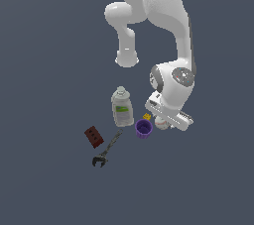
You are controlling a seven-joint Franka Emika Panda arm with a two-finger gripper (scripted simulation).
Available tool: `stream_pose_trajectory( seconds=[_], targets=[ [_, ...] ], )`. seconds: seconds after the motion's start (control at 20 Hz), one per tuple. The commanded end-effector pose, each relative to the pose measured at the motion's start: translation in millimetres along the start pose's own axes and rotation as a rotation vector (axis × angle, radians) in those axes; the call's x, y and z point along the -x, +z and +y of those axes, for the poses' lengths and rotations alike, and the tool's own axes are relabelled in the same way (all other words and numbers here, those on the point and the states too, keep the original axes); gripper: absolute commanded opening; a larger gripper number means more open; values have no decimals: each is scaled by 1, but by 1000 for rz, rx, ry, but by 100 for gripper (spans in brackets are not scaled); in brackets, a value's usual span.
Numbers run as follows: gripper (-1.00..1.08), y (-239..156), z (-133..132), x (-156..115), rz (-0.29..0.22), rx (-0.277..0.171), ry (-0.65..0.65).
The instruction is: Pick up a designated object from a clutter of objects.
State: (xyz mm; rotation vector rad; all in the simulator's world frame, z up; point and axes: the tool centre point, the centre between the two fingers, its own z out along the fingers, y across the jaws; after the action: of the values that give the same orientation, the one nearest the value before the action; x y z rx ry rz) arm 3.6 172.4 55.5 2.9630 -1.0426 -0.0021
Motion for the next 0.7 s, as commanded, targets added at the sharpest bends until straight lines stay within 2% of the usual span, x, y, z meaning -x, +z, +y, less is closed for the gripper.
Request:
stream_pose_trajectory(
  seconds=[0.0, 0.3, 0.65],
  targets=[
    [-100, -9, 3, -4, 2, -2, 1],
    [-100, -43, 19, -17, 2, -2, 1],
    [-100, -106, 49, -42, 1, -3, 1]
  ],
)
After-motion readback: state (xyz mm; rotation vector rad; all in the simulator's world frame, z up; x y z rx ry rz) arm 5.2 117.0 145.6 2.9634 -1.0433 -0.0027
